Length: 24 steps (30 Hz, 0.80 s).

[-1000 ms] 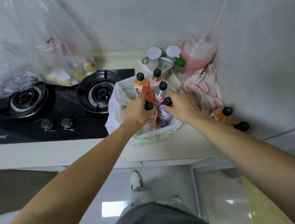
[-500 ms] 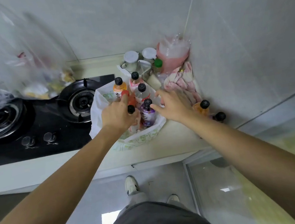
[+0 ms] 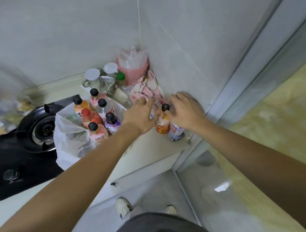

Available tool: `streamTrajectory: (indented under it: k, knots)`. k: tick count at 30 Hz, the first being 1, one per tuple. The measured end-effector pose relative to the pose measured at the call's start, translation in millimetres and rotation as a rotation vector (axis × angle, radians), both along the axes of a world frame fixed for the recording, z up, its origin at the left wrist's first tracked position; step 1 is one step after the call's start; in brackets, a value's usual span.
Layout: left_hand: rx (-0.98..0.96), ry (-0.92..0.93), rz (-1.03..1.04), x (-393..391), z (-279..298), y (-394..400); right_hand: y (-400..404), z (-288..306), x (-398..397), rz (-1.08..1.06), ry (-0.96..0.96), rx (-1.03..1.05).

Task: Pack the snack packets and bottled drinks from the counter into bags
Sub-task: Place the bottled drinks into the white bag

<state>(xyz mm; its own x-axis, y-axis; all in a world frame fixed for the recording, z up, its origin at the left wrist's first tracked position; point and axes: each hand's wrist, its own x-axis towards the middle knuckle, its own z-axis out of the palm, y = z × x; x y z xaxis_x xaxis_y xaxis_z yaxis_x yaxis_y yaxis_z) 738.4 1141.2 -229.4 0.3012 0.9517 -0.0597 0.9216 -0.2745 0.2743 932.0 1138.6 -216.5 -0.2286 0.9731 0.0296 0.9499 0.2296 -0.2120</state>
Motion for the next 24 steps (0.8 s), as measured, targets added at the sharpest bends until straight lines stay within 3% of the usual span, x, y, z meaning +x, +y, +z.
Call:
streamTrajectory:
  k: [7,13,18,24]
  knots:
    - [-0.116,-0.059,-0.050,47.6,-12.4,19.2,-27.6,-9.1,13.5,-0.111,-0.099,-0.214]
    - [-0.142,-0.085,-0.044,49.8,-23.8,21.1,-27.7,-20.5,17.0,-0.098,-0.123,-0.176]
    - [-0.123,-0.221,0.005,40.9,-25.7,13.1,-23.4,-22.2,15.7,-0.065,-0.088,-0.135]
    - [-0.009,-0.371,0.133,5.5,8.8,-17.5,-8.4,-0.5,-4.1,-0.008,0.026,0.003]
